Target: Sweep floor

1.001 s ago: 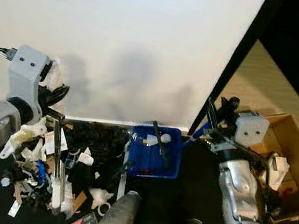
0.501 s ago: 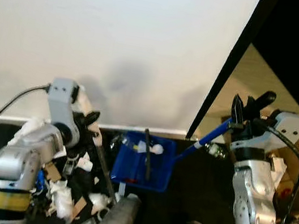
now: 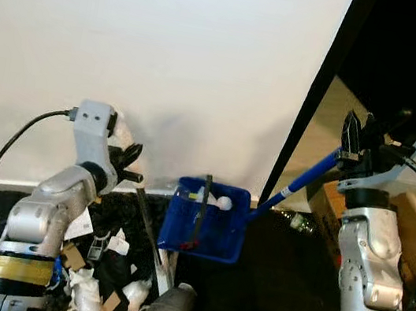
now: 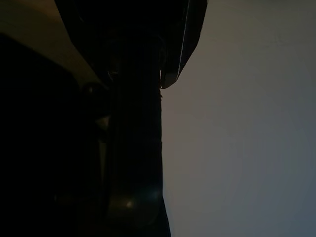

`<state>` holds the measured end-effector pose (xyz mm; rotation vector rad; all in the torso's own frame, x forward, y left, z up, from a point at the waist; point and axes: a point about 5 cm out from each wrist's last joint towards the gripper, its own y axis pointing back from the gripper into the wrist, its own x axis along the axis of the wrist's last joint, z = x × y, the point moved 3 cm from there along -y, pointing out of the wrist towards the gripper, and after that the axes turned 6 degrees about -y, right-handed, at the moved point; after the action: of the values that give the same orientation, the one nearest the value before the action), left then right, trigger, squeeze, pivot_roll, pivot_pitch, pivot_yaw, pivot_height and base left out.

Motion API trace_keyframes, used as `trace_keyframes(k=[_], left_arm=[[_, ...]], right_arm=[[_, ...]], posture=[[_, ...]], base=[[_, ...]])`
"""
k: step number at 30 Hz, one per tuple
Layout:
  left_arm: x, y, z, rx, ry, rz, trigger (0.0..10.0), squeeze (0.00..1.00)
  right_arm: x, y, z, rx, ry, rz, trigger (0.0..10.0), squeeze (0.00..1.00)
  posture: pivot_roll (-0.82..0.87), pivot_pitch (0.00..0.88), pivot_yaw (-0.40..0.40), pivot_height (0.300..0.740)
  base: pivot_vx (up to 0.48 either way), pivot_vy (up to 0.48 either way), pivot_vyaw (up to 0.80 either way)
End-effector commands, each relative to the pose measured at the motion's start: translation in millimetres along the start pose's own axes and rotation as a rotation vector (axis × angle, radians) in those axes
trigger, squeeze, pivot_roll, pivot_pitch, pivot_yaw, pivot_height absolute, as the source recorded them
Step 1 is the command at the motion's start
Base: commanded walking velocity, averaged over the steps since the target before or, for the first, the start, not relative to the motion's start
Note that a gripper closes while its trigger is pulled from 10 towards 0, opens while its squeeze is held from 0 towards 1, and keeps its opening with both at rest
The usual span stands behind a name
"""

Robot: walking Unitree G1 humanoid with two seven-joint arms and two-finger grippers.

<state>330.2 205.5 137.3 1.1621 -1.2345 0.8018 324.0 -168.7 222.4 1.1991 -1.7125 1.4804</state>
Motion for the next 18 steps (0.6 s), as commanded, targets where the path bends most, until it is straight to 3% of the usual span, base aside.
trace_keyframes(k=[1, 4, 9, 12, 18], left_arm=[[3.8, 2.3, -14.3, 0.036, -0.144, -0.005, 10.0, 0.0], [3.7, 1.1, -19.8, 0.048, -0.186, 0.0, 10.0, 0.0], [-0.7, 0.9, -26.7, 0.075, -0.159, -0.009, 10.0, 0.0], [-3.3, -1.3, -34.0, 0.147, -0.189, -0.004, 10.0, 0.0], [-2.8, -7.3, -33.2, 0.167, -0.146, 0.027, 10.0, 0.0]], right_arm=[[10.2, 3.1, -0.3, 0.005, 0.0, 0.035, 10.0, 0.0], [7.0, 8.6, 3.6, -0.003, 0.01, 0.013, 10.0, 0.0], [1.6, 21.9, 16.1, -0.053, 0.017, -0.024, 10.0, 0.0], [5.6, 32.9, 26.7, -0.104, 0.045, -0.025, 10.0, 0.0], [22.7, 30.0, 32.4, -0.121, 0.098, 0.029, 10.0, 0.0]], posture=[[0.15, 0.13, 0.093, 0.74], [0.15, 0.127, 0.099, 0.74], [0.13, 0.126, 0.106, 0.74], [0.12, 0.126, 0.125, 0.74], [0.08, 0.114, 0.127, 0.74]], base=[[0.0, 0.0, 0.0], [0.0, 0.0, 0.0], [0.0, 0.0, 0.0], [0.0, 0.0, 0.0], [0.0, 0.0, 0.0]])
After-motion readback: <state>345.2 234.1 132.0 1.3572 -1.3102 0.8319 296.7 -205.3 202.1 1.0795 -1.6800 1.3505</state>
